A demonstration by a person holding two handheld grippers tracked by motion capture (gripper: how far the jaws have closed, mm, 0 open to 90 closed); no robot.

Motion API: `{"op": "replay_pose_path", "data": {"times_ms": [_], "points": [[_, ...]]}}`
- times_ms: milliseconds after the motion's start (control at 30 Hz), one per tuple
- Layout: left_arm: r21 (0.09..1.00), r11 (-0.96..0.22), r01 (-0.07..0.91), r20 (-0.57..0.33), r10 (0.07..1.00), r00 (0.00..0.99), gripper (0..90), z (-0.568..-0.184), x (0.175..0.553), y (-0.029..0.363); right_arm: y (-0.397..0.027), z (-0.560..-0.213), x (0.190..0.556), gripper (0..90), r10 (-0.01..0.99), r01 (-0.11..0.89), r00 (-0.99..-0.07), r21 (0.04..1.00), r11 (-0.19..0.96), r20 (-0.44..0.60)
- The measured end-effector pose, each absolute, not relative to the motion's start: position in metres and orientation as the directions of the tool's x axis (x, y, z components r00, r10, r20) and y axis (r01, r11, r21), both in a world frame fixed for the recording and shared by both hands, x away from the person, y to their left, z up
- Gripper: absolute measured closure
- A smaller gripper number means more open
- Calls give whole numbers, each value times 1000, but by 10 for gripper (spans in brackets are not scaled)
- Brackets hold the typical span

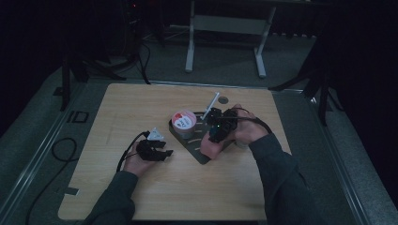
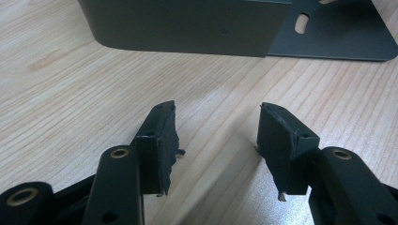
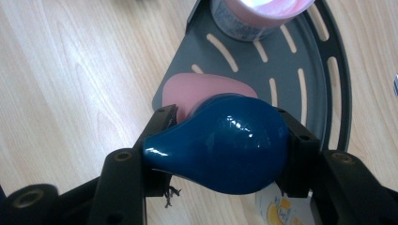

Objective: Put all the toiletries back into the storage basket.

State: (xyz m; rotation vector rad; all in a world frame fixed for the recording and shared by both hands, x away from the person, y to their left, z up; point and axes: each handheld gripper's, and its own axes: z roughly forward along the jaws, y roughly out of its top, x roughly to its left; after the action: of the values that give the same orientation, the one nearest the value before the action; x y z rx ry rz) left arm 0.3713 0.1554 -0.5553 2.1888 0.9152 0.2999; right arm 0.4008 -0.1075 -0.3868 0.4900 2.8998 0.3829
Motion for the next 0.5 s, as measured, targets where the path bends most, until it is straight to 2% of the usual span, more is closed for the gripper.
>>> {"op": "replay_pose_path", "data": {"times_ms": [500], "points": [[706,-480,521,-60,692,719,474,-555,371,155,-96,-386,422,475,378,339,-918,255,906,-122]]}}
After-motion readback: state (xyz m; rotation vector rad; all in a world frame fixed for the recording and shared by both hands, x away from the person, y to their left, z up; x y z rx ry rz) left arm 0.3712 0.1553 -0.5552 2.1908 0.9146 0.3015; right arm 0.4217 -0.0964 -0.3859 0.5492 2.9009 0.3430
